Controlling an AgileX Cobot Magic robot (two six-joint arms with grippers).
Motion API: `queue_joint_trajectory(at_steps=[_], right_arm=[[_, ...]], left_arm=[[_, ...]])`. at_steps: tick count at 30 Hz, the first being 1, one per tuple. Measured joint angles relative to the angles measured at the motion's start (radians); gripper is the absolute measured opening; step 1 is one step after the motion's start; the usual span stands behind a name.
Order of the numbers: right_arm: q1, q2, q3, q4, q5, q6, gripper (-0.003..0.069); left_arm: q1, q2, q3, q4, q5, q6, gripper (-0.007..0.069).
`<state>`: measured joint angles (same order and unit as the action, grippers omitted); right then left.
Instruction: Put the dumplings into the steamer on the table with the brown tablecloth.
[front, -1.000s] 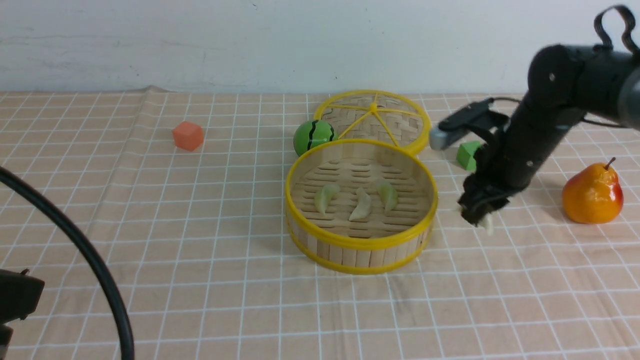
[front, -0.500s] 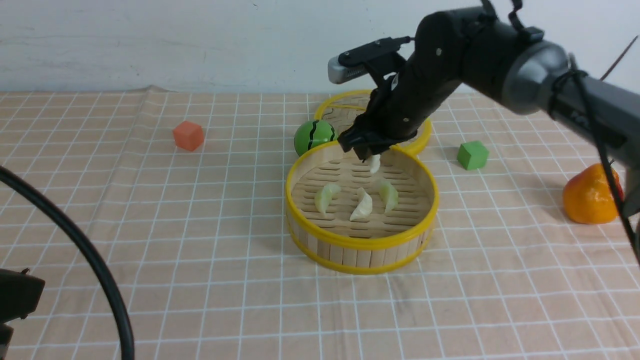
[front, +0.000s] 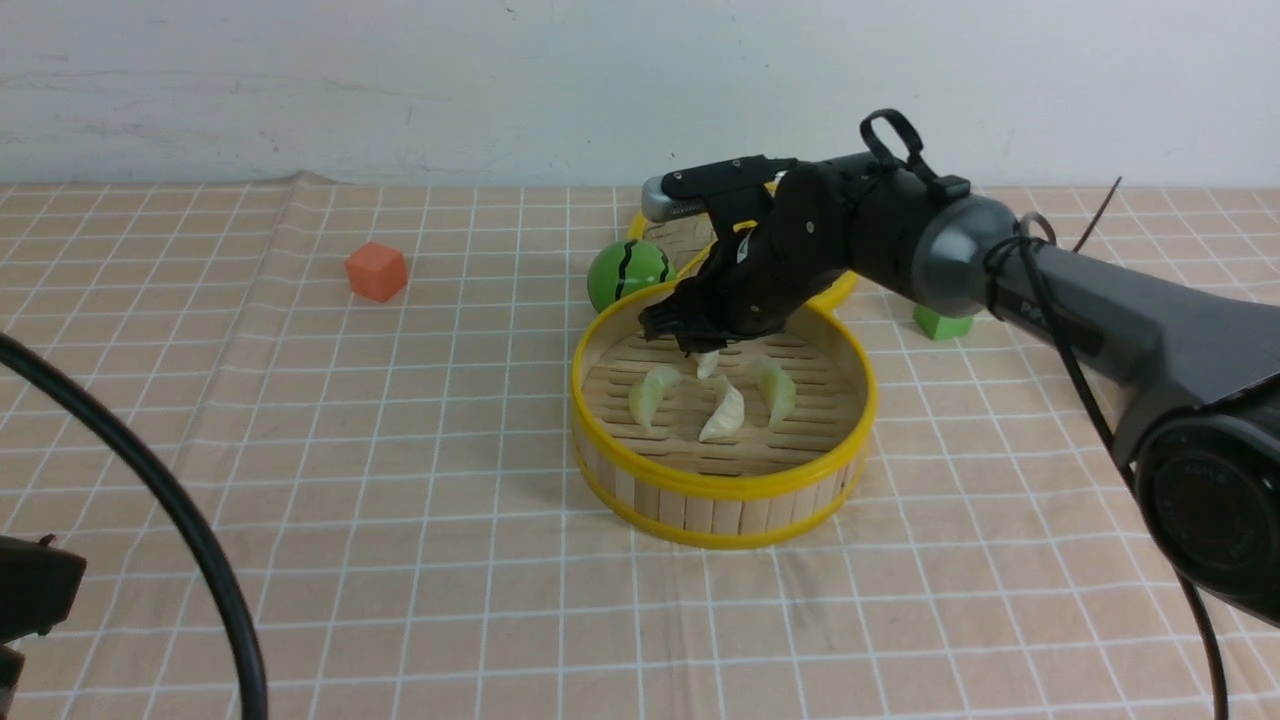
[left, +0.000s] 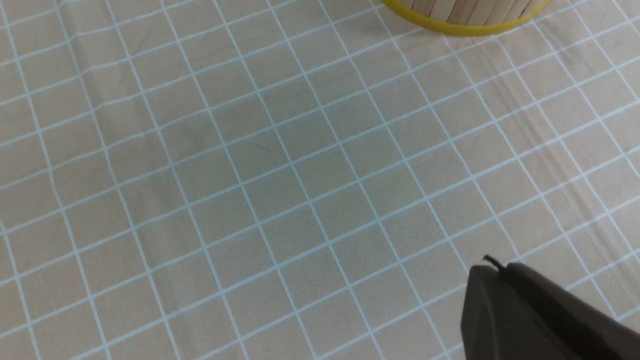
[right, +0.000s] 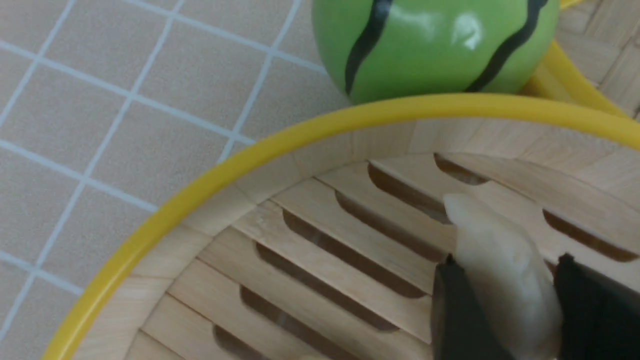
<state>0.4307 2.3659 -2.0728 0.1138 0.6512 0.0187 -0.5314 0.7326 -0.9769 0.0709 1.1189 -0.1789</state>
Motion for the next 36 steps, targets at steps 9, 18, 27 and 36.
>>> queue_joint_trajectory(at_steps=[9, 18, 27, 36], right_arm=[[0.000, -0.142, -0.104, 0.000, 0.263, -0.006, 0.0459], [0.000, -0.482, -0.116, 0.002, 0.475, -0.123, 0.0208], [0.000, -0.870, 0.245, 0.093, 0.429, -0.207, -0.0019], [0.000, -1.414, 0.877, 0.256, 0.002, -0.339, -0.0020]], left_arm=[[0.000, -0.037, 0.037, 0.000, 0.005, -0.010, -0.0003], [0.000, -0.401, 0.311, 0.014, -0.120, -0.194, 0.0001], [0.000, -0.738, 0.551, 0.096, -0.401, -0.361, 0.0004], [0.000, -0.746, 0.610, 0.103, -0.425, -0.366, 0.0009]])
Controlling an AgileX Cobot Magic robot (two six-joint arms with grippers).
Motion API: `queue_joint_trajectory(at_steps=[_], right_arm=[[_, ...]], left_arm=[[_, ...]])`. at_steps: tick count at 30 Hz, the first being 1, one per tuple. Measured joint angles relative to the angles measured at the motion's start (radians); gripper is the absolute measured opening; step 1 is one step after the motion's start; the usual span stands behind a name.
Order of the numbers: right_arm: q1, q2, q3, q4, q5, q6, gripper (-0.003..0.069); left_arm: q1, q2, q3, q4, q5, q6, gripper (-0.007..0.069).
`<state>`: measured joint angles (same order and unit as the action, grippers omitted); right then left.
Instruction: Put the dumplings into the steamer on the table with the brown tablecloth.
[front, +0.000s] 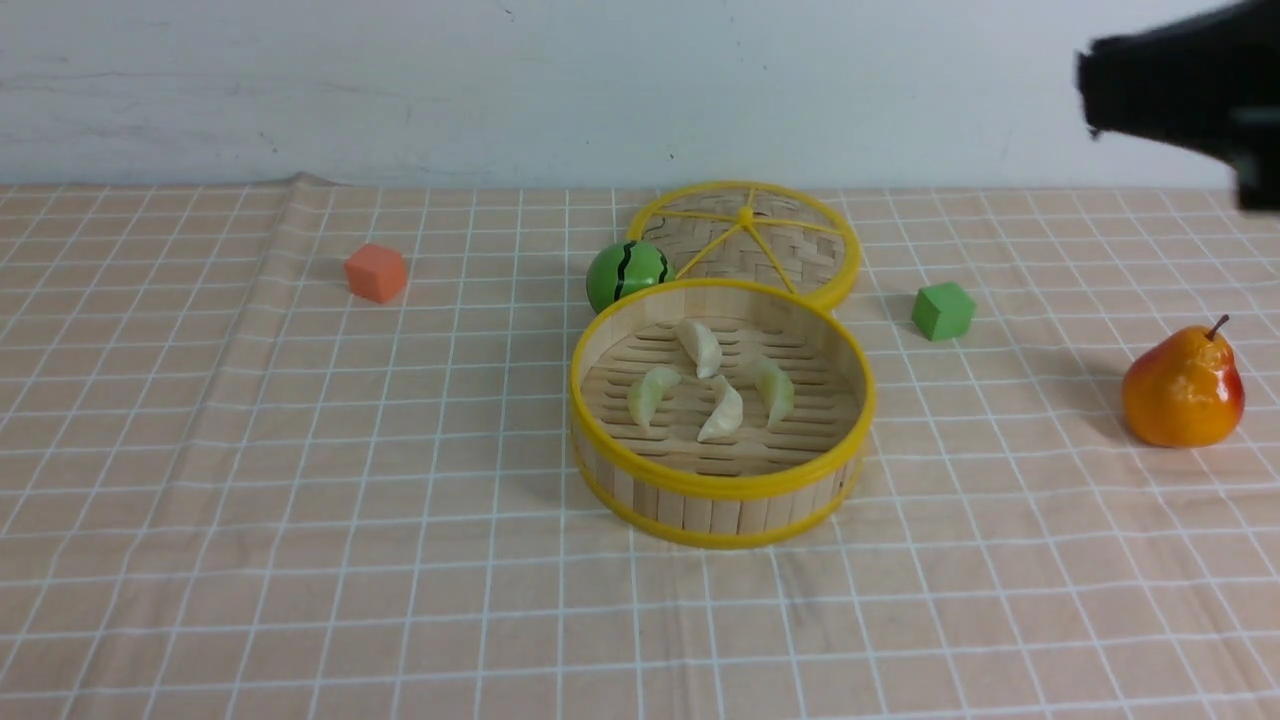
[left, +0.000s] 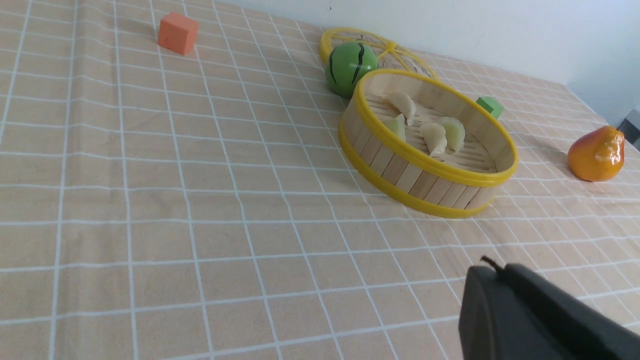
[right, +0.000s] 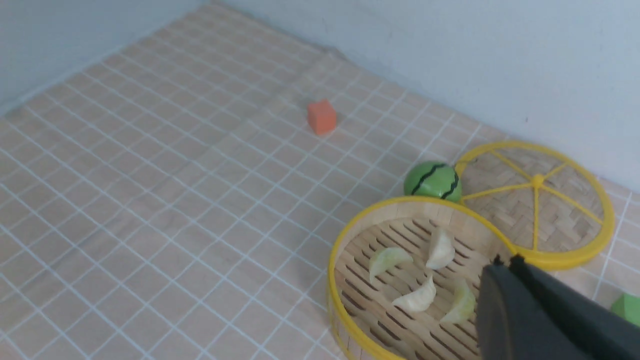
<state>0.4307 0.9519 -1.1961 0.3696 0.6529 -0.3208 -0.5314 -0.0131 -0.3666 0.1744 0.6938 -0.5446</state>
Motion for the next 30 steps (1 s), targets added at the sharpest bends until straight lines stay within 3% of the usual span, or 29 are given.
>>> queue_joint_trajectory(at_steps=[3, 7, 30], right_arm=[[0.000, -0.212, 0.207, 0.026, -0.104, -0.033, -0.0018], [0.000, -0.360, 0.320, 0.041, -0.150, -0.035, -0.0016], [0.000, -0.446, 0.396, 0.041, -0.169, -0.038, 0.0000]], left_arm=[[0.000, 0.000, 0.000, 0.000, -0.007, 0.000, 0.0015], [0.000, 0.000, 0.000, 0.000, -0.009, 0.000, 0.0017], [0.000, 0.000, 0.000, 0.000, -0.015, 0.000, 0.0034]])
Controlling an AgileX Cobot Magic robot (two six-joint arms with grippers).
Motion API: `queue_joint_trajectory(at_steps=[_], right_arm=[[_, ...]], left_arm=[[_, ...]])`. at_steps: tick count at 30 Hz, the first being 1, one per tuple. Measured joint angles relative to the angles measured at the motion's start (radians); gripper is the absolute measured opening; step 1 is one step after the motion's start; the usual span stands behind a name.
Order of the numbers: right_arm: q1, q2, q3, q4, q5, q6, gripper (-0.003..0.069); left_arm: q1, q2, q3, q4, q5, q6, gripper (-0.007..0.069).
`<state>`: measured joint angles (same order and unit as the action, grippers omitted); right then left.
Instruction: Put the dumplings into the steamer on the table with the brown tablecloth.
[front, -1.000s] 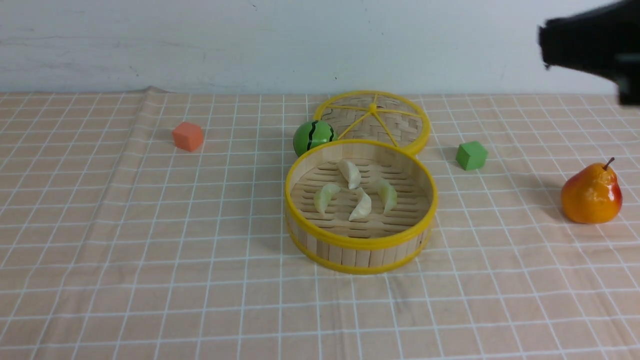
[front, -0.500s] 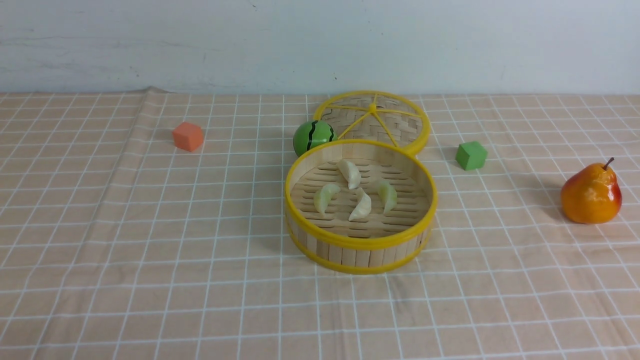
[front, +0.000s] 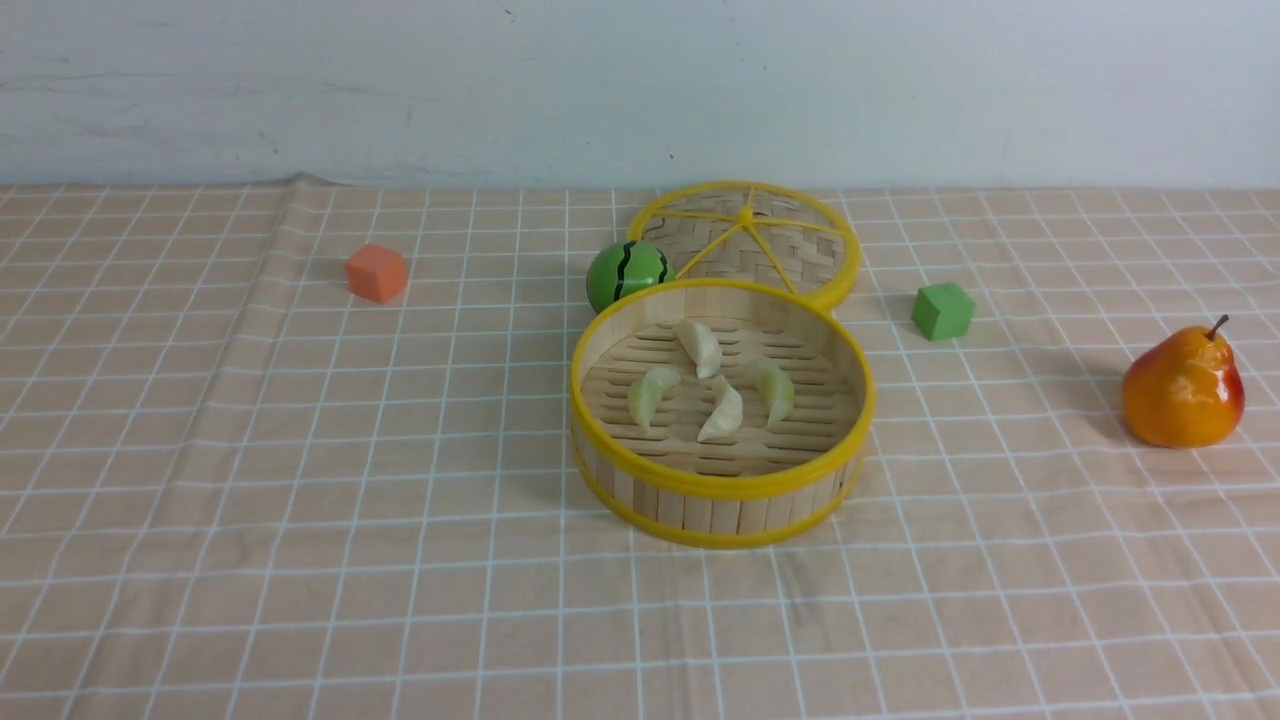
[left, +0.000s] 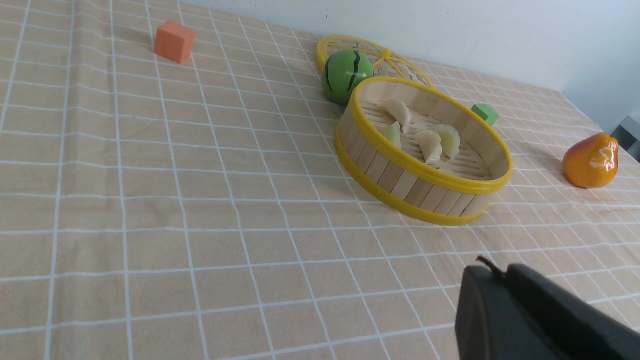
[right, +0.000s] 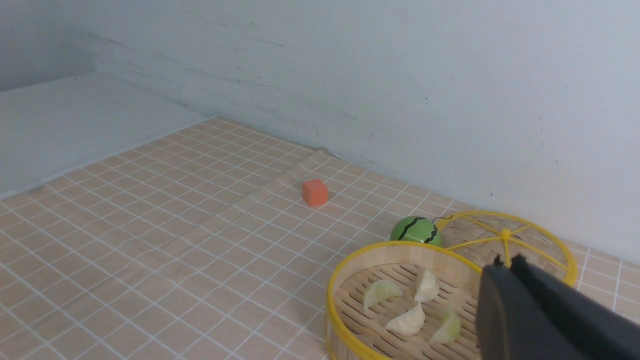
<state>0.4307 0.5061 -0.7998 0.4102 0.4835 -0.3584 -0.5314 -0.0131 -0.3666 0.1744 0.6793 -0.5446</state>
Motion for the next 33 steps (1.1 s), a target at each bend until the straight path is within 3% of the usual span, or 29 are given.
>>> queue_joint_trajectory(at_steps=[4, 7, 10, 14, 18, 33], right_arm=[[-0.016, -0.045, 0.125, -0.048, -0.089, 0.001, -0.0001], [-0.080, -0.123, 0.271, -0.102, -0.150, 0.050, -0.0001], [-0.165, -0.186, 0.389, -0.156, -0.162, 0.141, -0.0001], [-0.329, -0.335, 0.592, -0.306, -0.138, 0.371, -0.0001], [-0.412, -0.451, 0.724, -0.410, -0.108, 0.507, -0.0001], [-0.435, -0.516, 0.815, -0.434, -0.095, 0.539, -0.0001]], left_arm=[[0.000, 0.000, 0.000, 0.000, 0.000, 0.000, 0.0038], [0.000, 0.000, 0.000, 0.000, 0.000, 0.000, 0.0039], [0.000, 0.000, 0.000, 0.000, 0.000, 0.000, 0.0041], [0.000, 0.000, 0.000, 0.002, 0.000, 0.000, 0.0050], [0.000, 0.000, 0.000, 0.003, 0.000, 0.000, 0.0056], [0.000, 0.000, 0.000, 0.003, 0.000, 0.000, 0.0057]])
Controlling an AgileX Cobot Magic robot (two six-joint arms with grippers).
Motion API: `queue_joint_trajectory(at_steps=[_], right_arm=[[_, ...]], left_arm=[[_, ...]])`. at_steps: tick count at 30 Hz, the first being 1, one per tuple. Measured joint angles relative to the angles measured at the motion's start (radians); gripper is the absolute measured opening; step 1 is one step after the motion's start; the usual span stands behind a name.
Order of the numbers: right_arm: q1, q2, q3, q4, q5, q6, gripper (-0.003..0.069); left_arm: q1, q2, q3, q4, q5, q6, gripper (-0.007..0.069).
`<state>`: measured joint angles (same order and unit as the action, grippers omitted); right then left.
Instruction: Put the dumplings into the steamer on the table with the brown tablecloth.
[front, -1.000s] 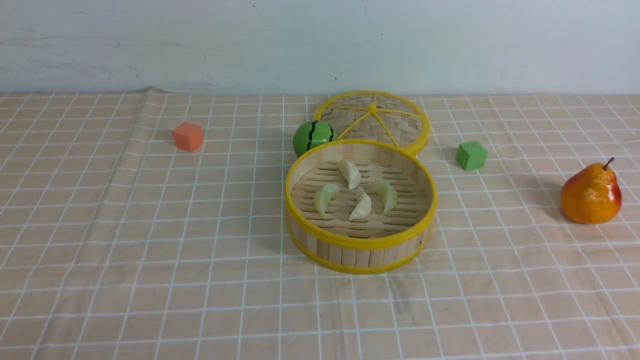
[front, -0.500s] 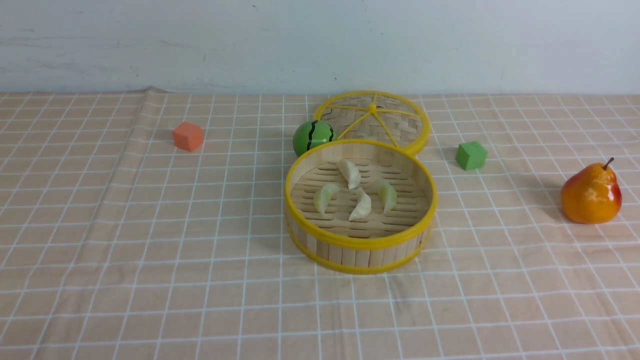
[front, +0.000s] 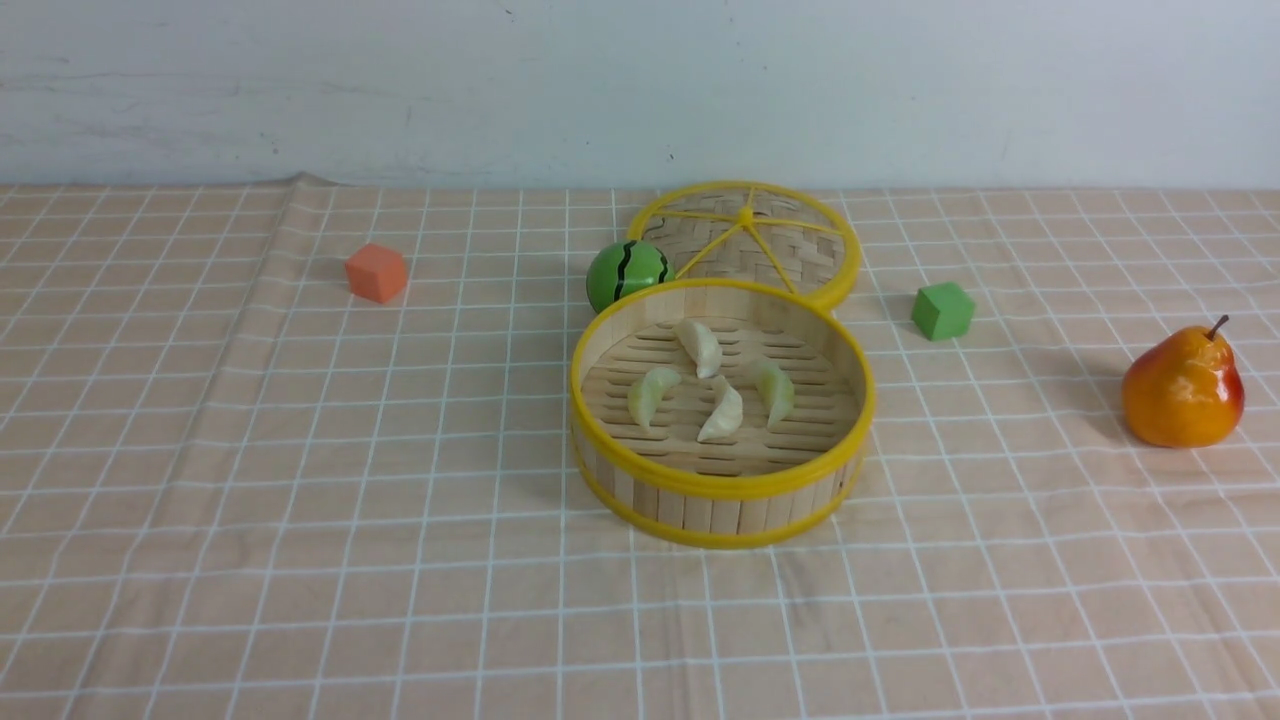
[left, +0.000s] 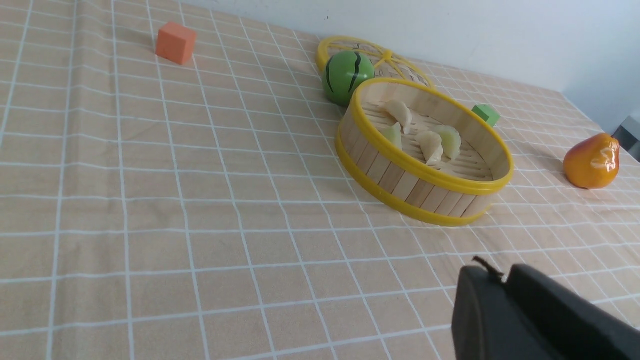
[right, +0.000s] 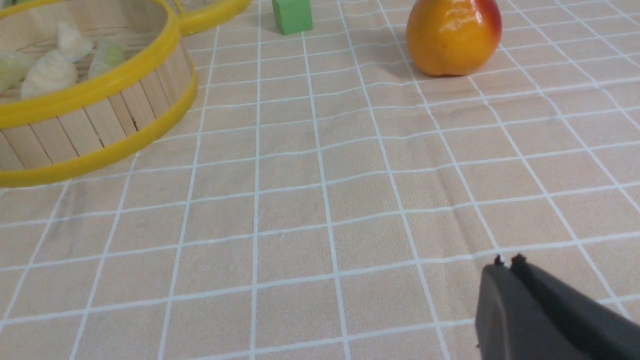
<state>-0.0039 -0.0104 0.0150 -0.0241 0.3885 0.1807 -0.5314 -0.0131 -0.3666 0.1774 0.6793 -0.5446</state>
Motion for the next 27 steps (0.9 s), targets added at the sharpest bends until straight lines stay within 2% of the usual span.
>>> queue_joint_trajectory(at_steps=[27], right_arm=[[-0.002, 0.000, 0.000, 0.007, 0.000, -0.001, 0.0014]], left_arm=[[0.000, 0.000, 0.000, 0.000, 0.000, 0.000, 0.0092]])
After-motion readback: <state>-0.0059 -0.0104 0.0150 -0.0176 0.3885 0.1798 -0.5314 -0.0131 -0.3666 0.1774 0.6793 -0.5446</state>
